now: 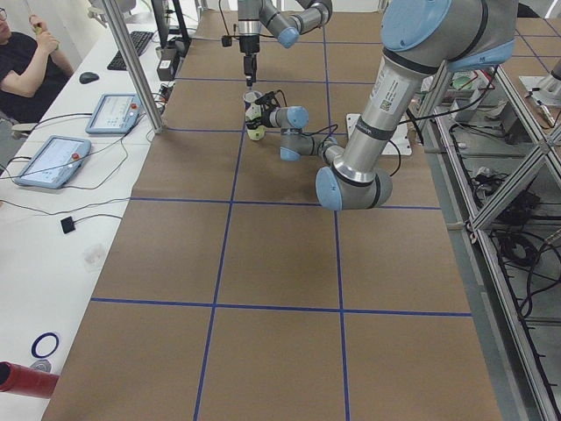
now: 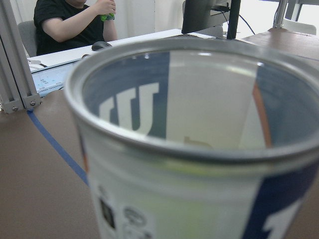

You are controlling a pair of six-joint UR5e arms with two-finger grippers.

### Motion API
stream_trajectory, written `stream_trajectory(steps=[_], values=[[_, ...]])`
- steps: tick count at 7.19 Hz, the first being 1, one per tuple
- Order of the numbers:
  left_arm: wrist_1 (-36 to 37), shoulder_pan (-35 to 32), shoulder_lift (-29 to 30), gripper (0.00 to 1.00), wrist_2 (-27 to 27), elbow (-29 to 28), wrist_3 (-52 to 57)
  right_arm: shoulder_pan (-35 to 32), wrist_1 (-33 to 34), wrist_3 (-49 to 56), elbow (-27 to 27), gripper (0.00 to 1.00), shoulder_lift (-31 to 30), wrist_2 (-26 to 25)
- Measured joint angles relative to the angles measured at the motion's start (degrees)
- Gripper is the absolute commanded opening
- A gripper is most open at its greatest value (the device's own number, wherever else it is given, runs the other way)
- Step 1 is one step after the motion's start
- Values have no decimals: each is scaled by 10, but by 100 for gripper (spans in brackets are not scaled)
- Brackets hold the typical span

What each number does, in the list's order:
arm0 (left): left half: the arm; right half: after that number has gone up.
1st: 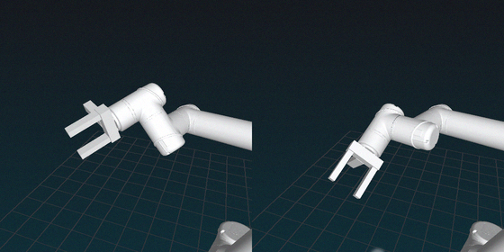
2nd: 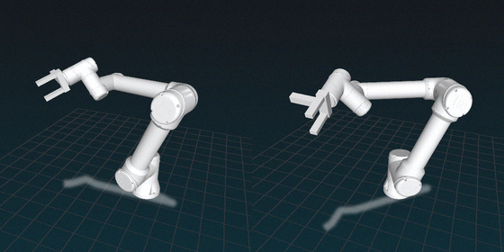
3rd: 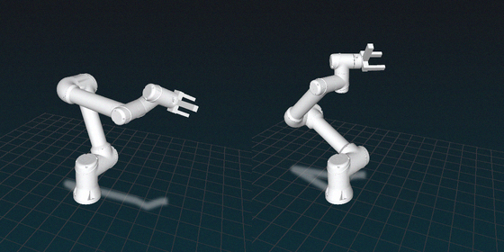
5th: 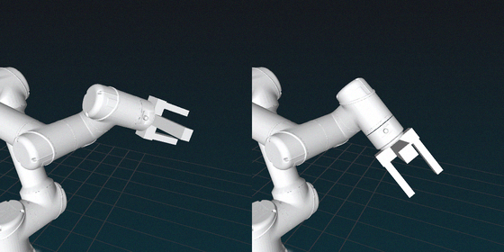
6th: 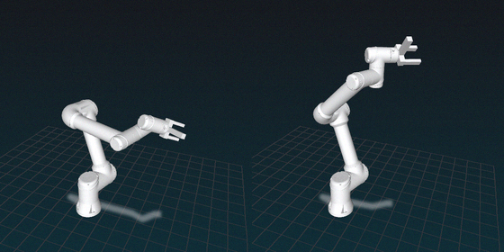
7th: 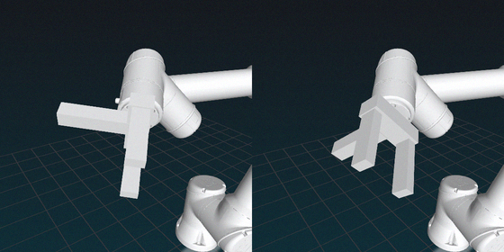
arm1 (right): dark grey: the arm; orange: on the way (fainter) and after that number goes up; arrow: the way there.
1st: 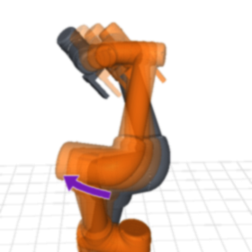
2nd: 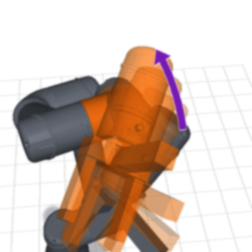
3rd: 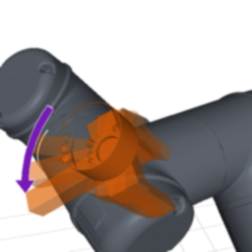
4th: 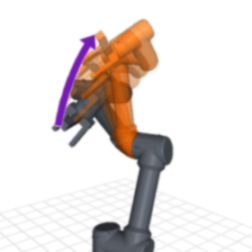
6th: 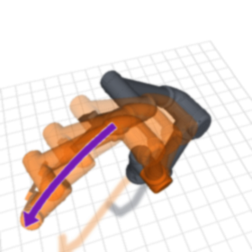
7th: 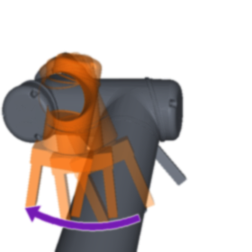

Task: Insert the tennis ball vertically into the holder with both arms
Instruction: 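Press the second ball down into the can with the right gripper, then raise the right gripper while the left gripper opens and releases the can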

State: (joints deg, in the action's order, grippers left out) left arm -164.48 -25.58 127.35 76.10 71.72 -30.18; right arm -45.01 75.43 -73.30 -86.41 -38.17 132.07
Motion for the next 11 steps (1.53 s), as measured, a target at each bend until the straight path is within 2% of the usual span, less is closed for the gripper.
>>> stream_trajectory(steps=[5,8,11], values=[[4,-1,-1,99,5,2,2,-7,0,-1,-7,99,-3,2],[16,-5,-8,99,38,20,2,-29,39,-1,-44,99,-5,23],[18,-6,-35,99,41,41,2,-44,52,-1,-60,99,-7,39]])
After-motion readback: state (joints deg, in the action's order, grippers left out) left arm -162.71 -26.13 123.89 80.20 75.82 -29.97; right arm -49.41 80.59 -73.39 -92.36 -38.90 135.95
